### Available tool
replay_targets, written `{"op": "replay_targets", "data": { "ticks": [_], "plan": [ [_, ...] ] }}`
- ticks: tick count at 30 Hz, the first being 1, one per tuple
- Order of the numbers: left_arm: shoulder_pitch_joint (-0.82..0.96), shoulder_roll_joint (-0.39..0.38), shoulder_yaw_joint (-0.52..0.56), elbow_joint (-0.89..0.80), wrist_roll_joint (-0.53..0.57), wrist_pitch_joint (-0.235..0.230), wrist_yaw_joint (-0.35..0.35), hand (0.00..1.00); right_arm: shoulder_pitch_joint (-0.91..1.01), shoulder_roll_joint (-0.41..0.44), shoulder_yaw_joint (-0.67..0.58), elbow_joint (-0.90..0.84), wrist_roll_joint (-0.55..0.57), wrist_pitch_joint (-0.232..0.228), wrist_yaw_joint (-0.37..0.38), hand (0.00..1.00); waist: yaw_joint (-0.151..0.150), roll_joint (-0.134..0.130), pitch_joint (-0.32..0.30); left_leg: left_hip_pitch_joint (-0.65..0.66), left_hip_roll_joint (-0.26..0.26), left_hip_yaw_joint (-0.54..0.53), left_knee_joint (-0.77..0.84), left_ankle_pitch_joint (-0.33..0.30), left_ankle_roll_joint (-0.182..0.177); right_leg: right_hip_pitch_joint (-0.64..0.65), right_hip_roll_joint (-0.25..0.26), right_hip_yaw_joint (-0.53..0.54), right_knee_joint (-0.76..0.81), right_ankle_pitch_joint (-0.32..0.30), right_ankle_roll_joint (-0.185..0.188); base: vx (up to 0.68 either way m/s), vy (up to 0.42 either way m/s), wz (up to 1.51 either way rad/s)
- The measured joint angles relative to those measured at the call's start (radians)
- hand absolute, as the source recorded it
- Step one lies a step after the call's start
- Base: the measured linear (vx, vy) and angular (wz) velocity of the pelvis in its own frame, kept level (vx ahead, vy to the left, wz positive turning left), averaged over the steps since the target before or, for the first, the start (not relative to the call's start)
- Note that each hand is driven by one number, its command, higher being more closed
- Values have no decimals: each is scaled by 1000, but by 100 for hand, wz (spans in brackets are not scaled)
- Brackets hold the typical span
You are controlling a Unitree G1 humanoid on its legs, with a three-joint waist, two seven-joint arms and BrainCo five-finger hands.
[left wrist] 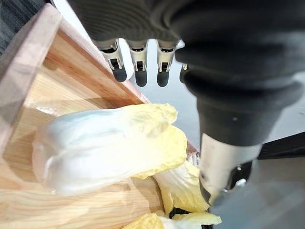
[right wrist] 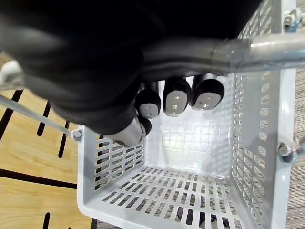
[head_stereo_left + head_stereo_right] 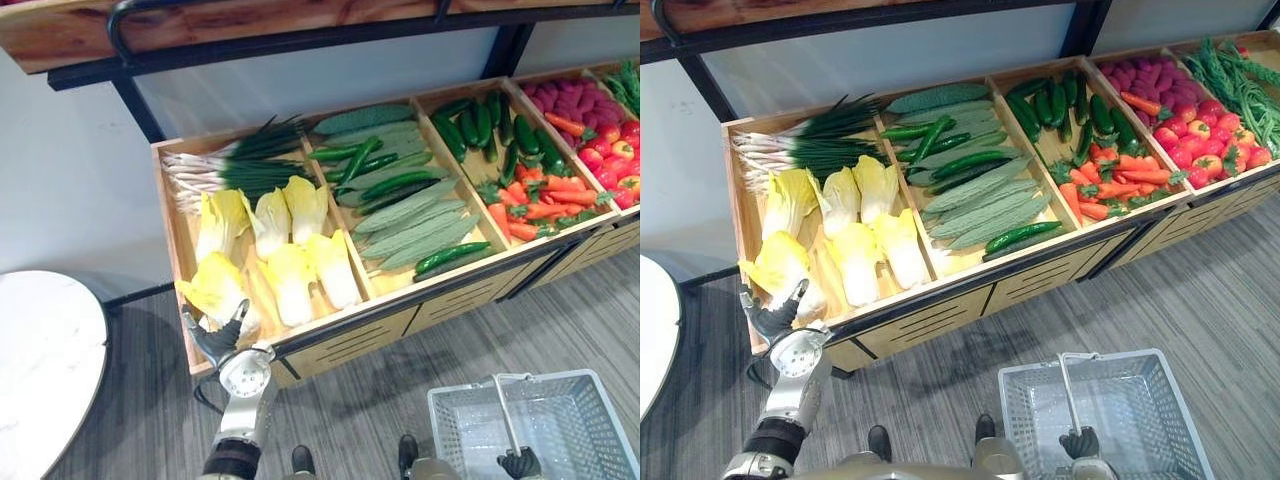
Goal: Pick vegetable in the basket
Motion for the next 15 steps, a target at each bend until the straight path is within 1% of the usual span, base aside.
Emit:
{"op": "replay_targets", "data": {
  "ticks": [2,4,10,15],
  "plan": [
    [-1,-1,0,-15,33,-8,32,0,-2,2,0,0,11,9,-8,100,0,0,0,1,-1,0,0,0,0,1,-1,0,0,0,0,0,0,0],
    [-1,-1,0,-44,40,-8,45,0,-4,7,0,0,16,12,-15,100,0,0,1,1,-1,-1,0,0,0,1,-1,-1,0,0,0,0,0,0],
    [0,-8,0,-60,38,-2,39,0,-4,9,1,0,16,14,-15,100,0,0,1,1,-2,-3,1,0,0,2,-1,-2,1,0,0,0,0,0],
    [-2,-9,0,-16,35,8,37,0,-5,9,2,0,16,14,-15,100,-1,0,1,1,-1,-2,1,0,0,1,-1,0,1,0,0,0,0,0]
  ]
}}
